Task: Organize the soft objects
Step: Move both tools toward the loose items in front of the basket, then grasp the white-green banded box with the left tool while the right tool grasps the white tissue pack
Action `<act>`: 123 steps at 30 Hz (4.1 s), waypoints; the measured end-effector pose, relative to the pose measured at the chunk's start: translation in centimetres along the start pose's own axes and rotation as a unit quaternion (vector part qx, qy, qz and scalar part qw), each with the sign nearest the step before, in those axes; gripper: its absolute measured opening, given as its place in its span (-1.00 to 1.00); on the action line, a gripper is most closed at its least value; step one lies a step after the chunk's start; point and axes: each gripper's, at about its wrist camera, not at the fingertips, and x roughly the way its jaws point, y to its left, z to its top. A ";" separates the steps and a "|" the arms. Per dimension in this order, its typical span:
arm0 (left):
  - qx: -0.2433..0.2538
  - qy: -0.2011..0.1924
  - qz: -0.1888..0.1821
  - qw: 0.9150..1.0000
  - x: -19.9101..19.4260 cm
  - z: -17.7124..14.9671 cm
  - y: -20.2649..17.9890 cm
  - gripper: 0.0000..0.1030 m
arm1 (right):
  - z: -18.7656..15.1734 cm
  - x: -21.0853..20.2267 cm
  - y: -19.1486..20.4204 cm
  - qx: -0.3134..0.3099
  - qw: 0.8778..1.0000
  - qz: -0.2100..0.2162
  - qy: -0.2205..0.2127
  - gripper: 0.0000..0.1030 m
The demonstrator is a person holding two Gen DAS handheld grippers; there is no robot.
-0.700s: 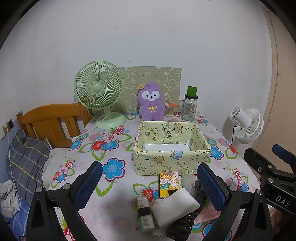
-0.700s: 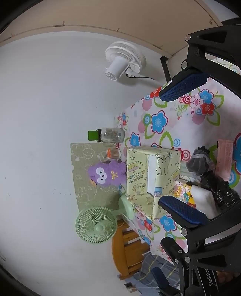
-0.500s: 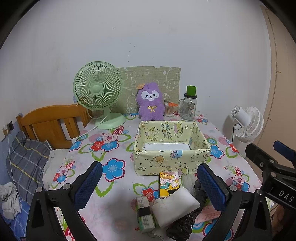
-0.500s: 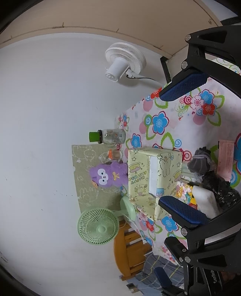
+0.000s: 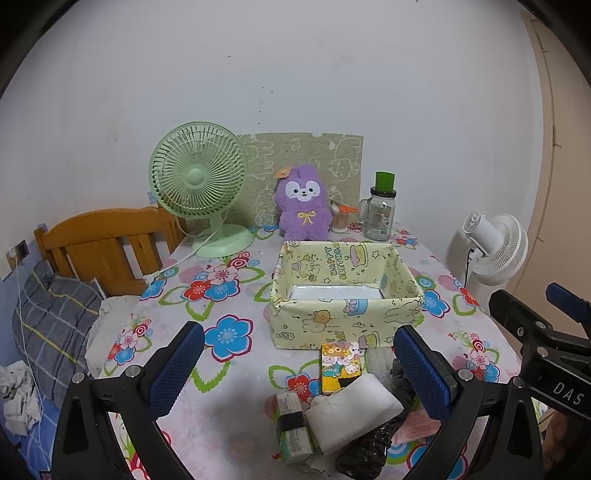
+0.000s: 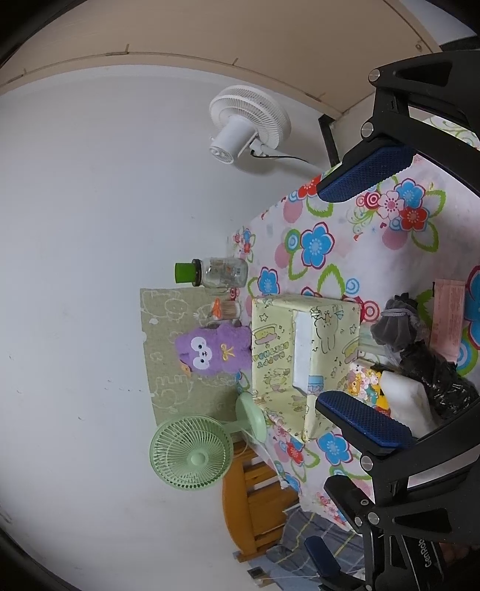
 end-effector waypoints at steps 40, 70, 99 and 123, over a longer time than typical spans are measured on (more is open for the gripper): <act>0.002 0.010 0.002 1.000 1.1 -0.8 0.6 0.98 | -0.3 1.2 0.3 0.000 1.000 0.009 0.016 0.99; 0.014 0.088 -0.010 0.996 6.6 -3.2 0.3 0.96 | -2.5 7.4 0.9 0.002 0.995 0.023 0.094 0.98; 0.016 0.160 -0.003 0.987 9.3 -6.9 1.1 0.46 | -6.4 10.7 5.2 -0.021 0.979 0.077 0.189 0.60; -0.010 0.192 -0.051 0.980 10.8 -8.6 2.2 -0.16 | -7.4 11.3 8.8 -0.058 0.969 0.091 0.222 -0.24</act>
